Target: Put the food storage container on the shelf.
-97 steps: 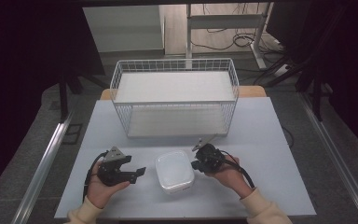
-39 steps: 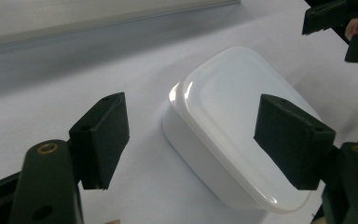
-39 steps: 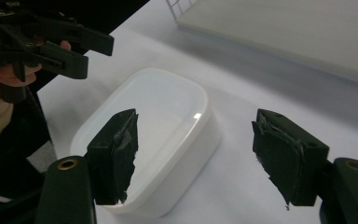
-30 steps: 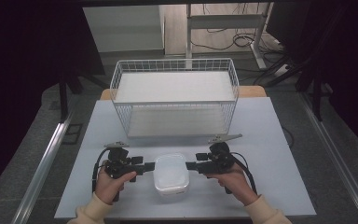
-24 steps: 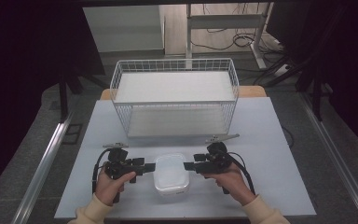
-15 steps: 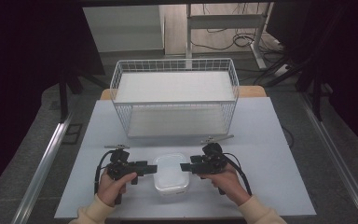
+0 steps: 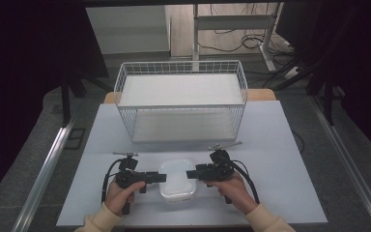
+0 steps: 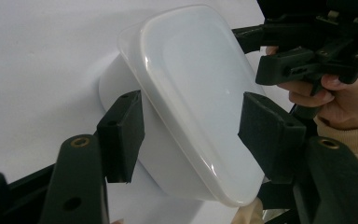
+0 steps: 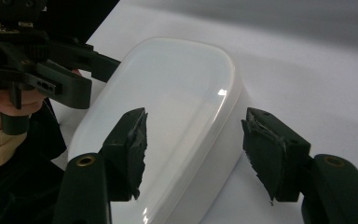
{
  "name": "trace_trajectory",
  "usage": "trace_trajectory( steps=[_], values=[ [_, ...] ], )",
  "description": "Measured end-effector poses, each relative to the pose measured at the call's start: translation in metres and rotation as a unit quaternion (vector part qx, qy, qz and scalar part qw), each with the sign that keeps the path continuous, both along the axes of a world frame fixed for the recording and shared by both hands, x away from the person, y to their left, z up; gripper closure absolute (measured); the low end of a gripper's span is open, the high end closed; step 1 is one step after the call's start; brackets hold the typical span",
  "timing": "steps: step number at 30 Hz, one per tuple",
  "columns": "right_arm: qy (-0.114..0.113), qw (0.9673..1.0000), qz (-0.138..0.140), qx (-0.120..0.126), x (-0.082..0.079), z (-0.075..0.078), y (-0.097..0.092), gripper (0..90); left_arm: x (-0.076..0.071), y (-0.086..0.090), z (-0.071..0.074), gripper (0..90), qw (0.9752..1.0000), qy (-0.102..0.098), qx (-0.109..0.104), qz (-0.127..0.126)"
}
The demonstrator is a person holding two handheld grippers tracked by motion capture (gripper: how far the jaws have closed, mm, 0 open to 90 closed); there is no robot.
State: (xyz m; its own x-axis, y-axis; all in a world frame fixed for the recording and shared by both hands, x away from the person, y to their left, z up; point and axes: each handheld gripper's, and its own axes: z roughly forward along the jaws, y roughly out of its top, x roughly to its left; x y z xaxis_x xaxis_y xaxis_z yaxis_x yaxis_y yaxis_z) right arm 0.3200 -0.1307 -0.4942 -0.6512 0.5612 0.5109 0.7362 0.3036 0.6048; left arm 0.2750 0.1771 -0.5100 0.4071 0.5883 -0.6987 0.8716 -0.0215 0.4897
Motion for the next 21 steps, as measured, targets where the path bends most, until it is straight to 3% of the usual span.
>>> trace_trajectory(
  steps=[5,11,16,21],
  values=[
    [0.016,0.9999,0.000,0.005,-0.001,-0.005,-0.001,45.5,0.000,0.001,-0.008,45.1,0.9997,0.020,-0.009,-0.004],
    [0.040,0.9988,-0.010,0.025,-0.001,-0.005,-0.005,58.9,-0.001,0.005,-0.010,54.0,0.9992,0.030,-0.027,0.003],
    [0.079,0.9948,-0.030,0.057,-0.001,-0.008,-0.012,65.6,-0.002,0.007,-0.008,62.0,0.9990,0.024,-0.035,0.016],
    [0.090,0.9930,-0.035,0.068,-0.005,-0.006,-0.017,69.1,-0.005,0.009,-0.004,68.6,0.9989,0.013,-0.040,0.019]
  ],
)
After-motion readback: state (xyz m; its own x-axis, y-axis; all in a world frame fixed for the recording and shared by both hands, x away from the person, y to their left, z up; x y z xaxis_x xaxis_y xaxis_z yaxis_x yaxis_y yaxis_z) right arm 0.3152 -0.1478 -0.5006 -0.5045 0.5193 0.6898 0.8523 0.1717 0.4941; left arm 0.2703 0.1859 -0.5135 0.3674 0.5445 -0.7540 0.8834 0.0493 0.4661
